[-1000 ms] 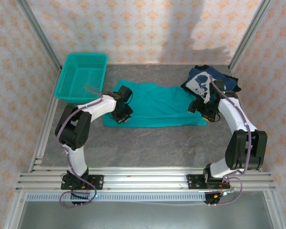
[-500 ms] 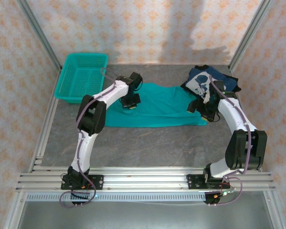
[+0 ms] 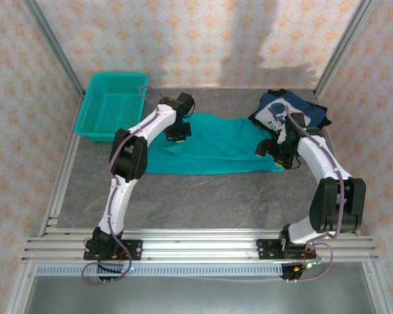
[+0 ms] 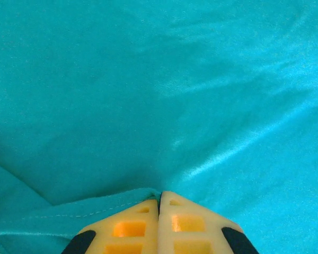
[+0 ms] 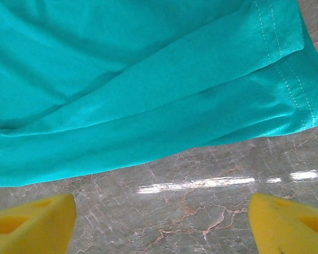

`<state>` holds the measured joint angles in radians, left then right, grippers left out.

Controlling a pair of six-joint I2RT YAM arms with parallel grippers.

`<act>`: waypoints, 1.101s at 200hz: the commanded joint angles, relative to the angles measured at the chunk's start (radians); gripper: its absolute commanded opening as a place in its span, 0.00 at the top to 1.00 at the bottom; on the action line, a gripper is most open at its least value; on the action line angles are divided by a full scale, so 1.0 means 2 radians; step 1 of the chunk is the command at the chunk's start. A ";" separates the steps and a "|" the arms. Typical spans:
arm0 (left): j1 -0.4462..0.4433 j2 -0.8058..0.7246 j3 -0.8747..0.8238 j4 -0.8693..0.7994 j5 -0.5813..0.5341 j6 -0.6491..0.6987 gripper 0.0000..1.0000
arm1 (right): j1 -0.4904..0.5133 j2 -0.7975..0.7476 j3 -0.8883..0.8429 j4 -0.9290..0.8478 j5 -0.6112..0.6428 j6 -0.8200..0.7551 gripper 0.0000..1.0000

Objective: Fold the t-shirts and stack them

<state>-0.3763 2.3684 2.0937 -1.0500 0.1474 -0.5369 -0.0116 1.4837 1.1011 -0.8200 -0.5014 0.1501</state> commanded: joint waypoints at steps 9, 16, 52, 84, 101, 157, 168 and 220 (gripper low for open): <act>0.018 -0.006 0.014 0.023 0.004 -0.029 0.98 | 0.006 0.006 -0.012 0.021 0.010 0.017 0.16; 0.023 -0.007 0.012 0.028 0.003 -0.038 0.98 | 0.006 0.009 -0.013 0.026 0.011 0.020 0.16; 0.033 -0.013 0.023 0.065 0.028 -0.068 0.90 | 0.012 0.021 -0.024 0.047 0.010 0.037 0.16; 0.032 -0.030 0.030 0.080 0.043 -0.081 0.61 | 0.016 0.029 -0.031 0.052 0.017 0.043 0.16; 0.028 -0.069 0.009 0.094 0.038 -0.080 0.55 | 0.017 0.029 -0.032 0.056 0.016 0.044 0.16; 0.038 -0.198 -0.155 0.071 -0.001 -0.098 0.42 | 0.022 0.030 -0.034 0.061 0.004 0.044 0.16; 0.045 -0.214 -0.203 0.099 0.016 -0.119 0.42 | 0.023 0.030 -0.033 0.061 0.003 0.043 0.16; 0.056 -0.206 -0.263 0.166 0.030 -0.177 0.44 | 0.024 0.034 -0.024 0.055 -0.001 0.035 0.16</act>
<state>-0.2684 1.9240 1.5822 -0.8028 0.2020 -0.8162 0.0303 1.5372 1.0485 -0.7082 -0.4988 0.2276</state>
